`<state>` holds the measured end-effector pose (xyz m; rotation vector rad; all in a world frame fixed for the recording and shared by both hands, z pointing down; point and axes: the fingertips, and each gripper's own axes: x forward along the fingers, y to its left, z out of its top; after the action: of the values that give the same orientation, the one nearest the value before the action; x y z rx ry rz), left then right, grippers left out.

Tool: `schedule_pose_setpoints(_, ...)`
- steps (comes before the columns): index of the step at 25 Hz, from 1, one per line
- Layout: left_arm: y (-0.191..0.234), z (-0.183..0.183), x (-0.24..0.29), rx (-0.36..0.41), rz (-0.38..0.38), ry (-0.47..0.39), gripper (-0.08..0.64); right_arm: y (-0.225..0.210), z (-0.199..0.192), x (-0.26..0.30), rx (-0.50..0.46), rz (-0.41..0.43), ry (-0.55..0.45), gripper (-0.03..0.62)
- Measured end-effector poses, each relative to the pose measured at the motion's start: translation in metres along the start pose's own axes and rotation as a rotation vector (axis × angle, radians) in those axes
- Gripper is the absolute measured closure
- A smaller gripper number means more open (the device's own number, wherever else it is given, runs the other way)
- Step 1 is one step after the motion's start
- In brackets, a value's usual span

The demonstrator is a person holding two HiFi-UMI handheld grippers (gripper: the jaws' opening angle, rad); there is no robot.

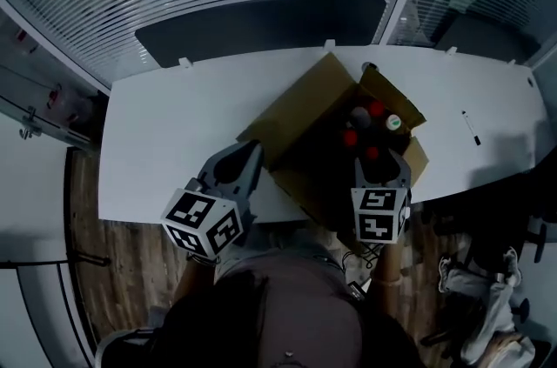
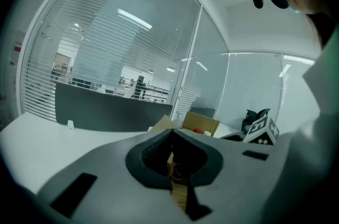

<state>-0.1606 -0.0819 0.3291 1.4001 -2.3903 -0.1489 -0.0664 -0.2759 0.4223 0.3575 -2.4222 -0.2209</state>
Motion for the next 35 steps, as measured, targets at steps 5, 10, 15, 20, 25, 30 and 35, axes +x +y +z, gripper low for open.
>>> schedule_pose_setpoints(5,0.013,0.004,0.004,0.005,0.001,0.014,0.551,0.003,-0.010,0.016,-0.053,-0.009,0.097,0.365)
schedule_pose_setpoints(10,0.026,0.005,0.010,0.007,-0.006,0.032,0.551,0.006,-0.016,0.023,-0.051,0.024,0.168,0.365)
schedule_pose_setpoints(15,0.038,0.006,0.010,0.003,-0.016,0.044,0.551,0.008,-0.014,0.022,0.045,0.106,0.159,0.407)
schedule_pose_setpoints(20,0.055,0.009,0.003,-0.002,-0.007,0.043,0.551,0.006,-0.014,0.014,0.111,0.095,0.140,0.423)
schedule_pose_setpoints(25,0.069,0.011,-0.008,-0.010,-0.004,0.041,0.551,0.008,-0.005,-0.003,0.132,0.057,0.102,0.424)
schedule_pose_setpoints(30,0.076,0.011,-0.012,-0.014,-0.037,0.042,0.551,0.012,0.013,-0.022,0.175,0.038,0.036,0.425)
schedule_pose_setpoints(35,0.083,0.014,-0.018,-0.014,-0.068,0.042,0.551,0.016,0.046,-0.043,0.197,0.000,-0.049,0.425)
